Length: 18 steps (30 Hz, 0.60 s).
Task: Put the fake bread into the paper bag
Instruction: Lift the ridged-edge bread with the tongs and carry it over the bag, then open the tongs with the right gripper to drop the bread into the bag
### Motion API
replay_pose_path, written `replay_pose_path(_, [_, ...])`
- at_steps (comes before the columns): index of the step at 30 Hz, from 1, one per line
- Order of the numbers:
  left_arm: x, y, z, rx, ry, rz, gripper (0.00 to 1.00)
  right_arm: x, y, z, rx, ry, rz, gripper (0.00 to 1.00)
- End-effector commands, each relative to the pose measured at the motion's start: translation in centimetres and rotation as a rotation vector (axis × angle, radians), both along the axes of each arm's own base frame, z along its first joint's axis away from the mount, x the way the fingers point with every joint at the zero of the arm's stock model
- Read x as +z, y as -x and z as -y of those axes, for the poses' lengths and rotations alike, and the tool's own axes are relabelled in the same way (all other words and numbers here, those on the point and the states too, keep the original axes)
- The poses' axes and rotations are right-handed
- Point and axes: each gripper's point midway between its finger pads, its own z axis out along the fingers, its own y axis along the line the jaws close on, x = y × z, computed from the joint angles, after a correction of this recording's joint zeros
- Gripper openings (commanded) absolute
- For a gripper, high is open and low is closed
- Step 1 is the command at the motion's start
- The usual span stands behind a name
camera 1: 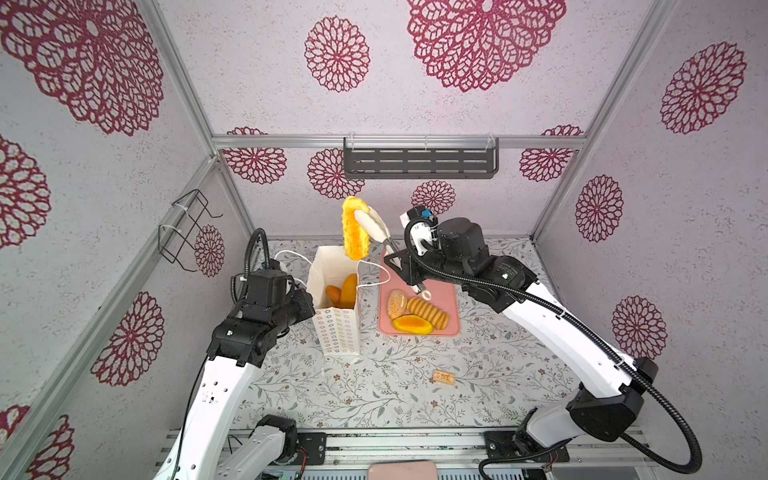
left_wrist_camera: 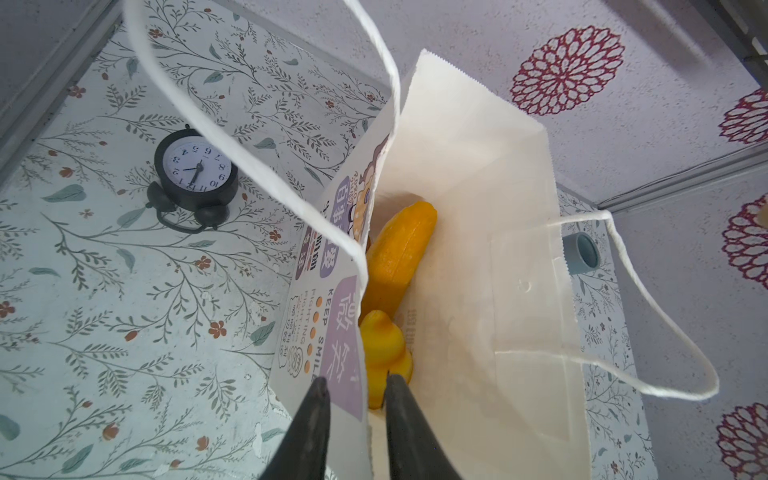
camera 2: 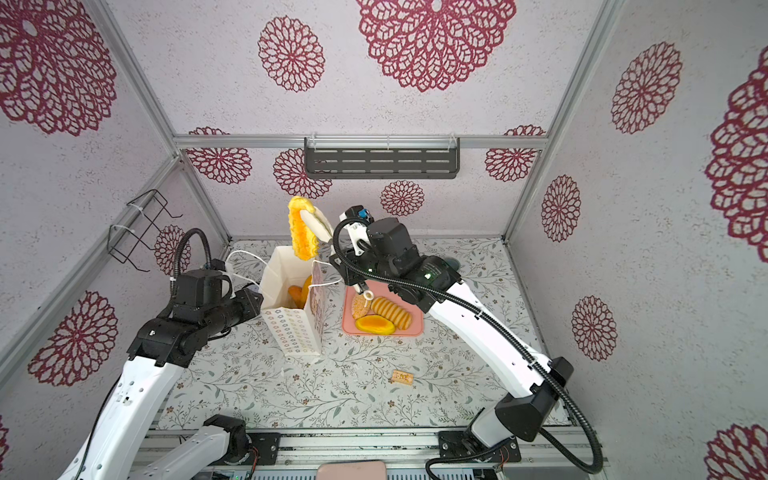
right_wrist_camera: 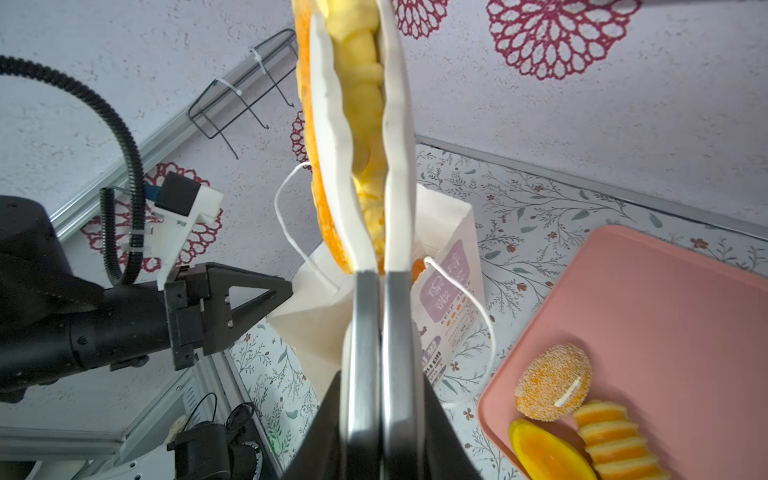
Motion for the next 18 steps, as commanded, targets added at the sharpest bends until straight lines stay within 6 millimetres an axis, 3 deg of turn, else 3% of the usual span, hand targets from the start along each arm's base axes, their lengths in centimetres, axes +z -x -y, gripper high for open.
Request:
replay_pose_path(1, [-0.2,-0.2,-0.2,0.006,-0.005,0.003,0.23,1.7,0.3,-1.0,0.005,-0.011,0.075,0.2])
replay_pose_path(11, [-0.3,-0.4,0.0,-0.002,0.0,0.003,0.05,-2.4,0.9,-2.5,0.027,0.063,0.008,0.21])
replay_pose_path(18, [-0.5,-0.4,0.1,-0.005,-0.002,-0.001,0.0,-3.4,1.4,-2.6,0.037,0.082,-0.005,0.34])
